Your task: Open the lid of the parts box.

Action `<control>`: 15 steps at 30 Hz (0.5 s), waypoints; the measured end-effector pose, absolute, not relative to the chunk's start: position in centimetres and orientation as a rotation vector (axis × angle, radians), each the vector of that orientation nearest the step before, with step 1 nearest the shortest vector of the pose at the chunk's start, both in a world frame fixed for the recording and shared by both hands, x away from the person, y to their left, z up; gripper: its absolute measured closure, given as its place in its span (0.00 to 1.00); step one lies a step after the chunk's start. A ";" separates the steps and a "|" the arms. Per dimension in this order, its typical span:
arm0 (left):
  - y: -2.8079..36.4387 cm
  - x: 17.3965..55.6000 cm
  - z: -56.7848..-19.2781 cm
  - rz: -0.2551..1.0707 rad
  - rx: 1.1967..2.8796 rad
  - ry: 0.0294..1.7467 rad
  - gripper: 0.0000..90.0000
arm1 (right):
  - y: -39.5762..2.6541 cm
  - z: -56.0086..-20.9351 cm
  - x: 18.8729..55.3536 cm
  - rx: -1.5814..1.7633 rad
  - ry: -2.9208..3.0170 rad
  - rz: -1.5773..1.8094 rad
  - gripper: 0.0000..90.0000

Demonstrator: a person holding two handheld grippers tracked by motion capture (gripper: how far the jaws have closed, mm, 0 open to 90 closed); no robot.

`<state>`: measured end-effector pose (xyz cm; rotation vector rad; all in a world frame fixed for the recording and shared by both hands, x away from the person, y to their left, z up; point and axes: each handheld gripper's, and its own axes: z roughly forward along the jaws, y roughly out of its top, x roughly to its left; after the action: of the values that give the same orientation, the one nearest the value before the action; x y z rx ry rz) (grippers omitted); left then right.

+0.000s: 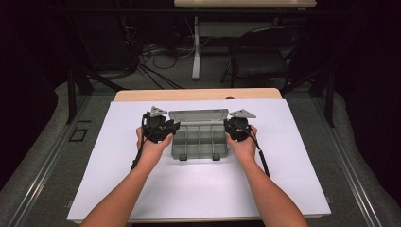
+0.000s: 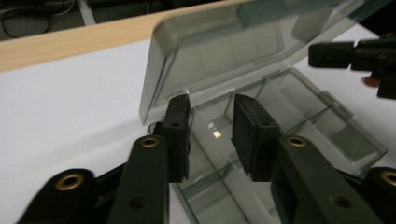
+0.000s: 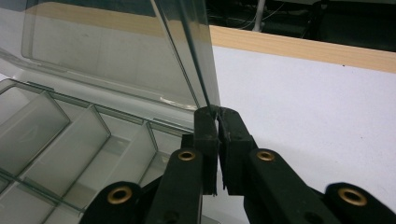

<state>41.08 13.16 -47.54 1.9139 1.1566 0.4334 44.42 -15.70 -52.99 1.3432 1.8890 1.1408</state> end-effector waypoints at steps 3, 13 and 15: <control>13.1 41.1 -48.3 0.410 1.946 1.175 0.67 | -15.7 -53.0 44.4 1.342 1.890 1.138 0.97; 13.1 40.9 -50.3 0.384 1.997 1.237 0.59 | -15.6 -53.0 44.4 1.345 1.887 1.132 0.97; 13.1 40.9 -50.5 0.377 2.004 1.244 0.58 | -15.6 -53.0 44.4 1.343 1.888 1.132 0.97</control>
<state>40.90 13.10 -50.55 2.0036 1.2443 0.3772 44.35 -15.64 -52.97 1.3433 1.8875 1.1317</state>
